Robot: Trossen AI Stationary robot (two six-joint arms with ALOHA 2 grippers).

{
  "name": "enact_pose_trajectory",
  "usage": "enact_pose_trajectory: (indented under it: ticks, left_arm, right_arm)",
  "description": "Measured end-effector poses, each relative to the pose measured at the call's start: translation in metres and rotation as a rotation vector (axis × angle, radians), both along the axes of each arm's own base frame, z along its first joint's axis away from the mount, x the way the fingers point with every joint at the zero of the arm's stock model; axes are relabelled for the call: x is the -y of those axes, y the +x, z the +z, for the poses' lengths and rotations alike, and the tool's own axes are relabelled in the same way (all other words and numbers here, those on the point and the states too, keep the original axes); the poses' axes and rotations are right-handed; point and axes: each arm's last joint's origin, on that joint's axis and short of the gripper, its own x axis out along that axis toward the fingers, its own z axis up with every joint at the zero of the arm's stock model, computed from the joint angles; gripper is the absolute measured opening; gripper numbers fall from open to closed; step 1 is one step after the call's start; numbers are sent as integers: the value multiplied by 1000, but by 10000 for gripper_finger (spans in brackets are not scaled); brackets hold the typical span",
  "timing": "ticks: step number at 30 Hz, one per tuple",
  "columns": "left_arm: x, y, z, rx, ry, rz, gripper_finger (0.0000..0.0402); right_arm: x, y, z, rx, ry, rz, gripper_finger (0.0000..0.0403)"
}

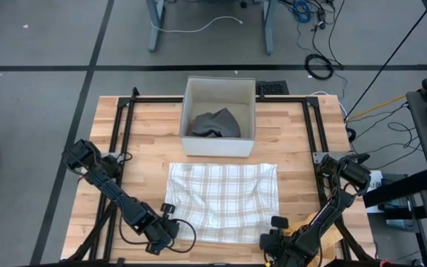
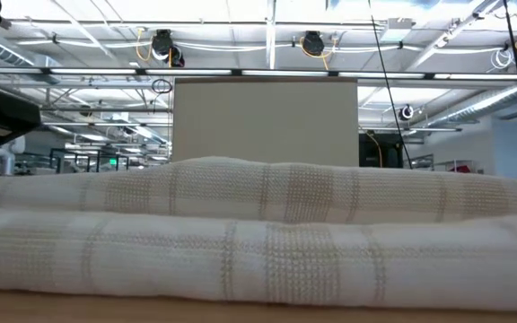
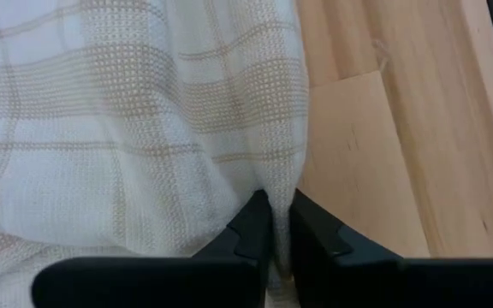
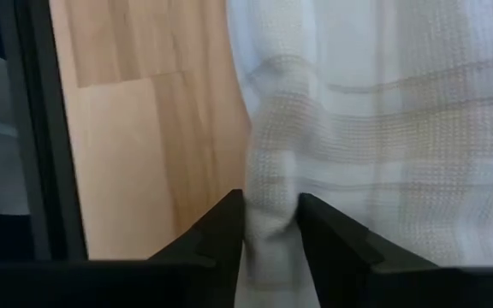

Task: Fold towel
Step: Fold the white patterned towel

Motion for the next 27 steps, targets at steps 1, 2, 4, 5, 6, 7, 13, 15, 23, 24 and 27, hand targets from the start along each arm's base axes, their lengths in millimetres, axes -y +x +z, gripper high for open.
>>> enact_pose_trajectory:
  ticks: [1,2,4,5,6,7,13,15,23,24,27]
  left_arm:
    - [0,0,0,0,0,-2,39]
    - [1,-1,0,1,1,-3,39]
    - [1,-2,2,7,-3,-7,38]
    - [2,-2,3,11,-8,-9,38]
    - [2,-3,5,15,-14,-11,37]
    - [2,-3,6,18,-17,-12,35]
    - [9,0,26,33,-3,-68,20]
    - [12,2,38,24,28,-103,15]
    - [13,6,115,6,309,-144,7]
    - [11,6,129,10,352,-138,7]
    - [3,2,175,41,477,-120,6]
  right_arm:
    - [0,0,0,-7,-2,-6,100]
    - [1,-1,-1,-15,-7,-13,93]
    - [2,-2,-1,-30,-16,-17,73]
    - [3,-3,-1,-36,-23,-15,59]
    - [3,-3,-1,-39,-28,-6,44]
    - [3,-4,-1,-43,-34,5,27]
    - [7,-7,10,-56,-46,46,7]
    - [9,-9,22,-40,-31,64,4]
    - [35,-27,93,125,-55,117,2]
    - [41,-31,103,150,-61,129,1]
    - [59,-42,139,262,-61,177,1]
